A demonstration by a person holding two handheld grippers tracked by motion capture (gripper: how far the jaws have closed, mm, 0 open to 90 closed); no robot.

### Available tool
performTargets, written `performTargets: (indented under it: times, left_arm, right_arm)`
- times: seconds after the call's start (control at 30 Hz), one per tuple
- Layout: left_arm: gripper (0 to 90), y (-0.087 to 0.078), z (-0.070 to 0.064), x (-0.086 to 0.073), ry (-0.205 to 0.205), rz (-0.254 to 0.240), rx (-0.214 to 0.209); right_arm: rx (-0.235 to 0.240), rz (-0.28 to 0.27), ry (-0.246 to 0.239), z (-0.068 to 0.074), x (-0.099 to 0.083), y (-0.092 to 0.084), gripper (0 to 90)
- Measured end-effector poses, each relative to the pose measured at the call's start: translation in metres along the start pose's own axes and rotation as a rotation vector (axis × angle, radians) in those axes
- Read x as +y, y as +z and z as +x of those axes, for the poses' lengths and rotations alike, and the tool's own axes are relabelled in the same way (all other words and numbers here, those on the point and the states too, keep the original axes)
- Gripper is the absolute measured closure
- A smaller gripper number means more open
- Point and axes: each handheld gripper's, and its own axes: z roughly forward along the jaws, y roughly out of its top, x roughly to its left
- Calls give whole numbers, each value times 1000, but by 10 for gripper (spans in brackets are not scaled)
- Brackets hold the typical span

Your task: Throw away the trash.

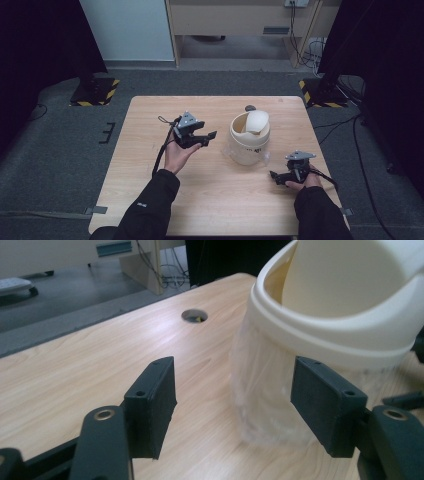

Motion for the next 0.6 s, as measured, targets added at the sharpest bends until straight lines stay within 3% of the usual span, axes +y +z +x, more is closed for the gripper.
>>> performTargets:
  times: [0.27, 0.6]
  left_arm:
    - [303, -18, 5, -24, 1, 44, 24]
    - [223, -46, 14, -70, -48, 140, 59]
  right_arm:
    - [1, 0, 0, 0, 0, 0, 6]
    - [0, 0, 0, 0, 0, 0, 7]
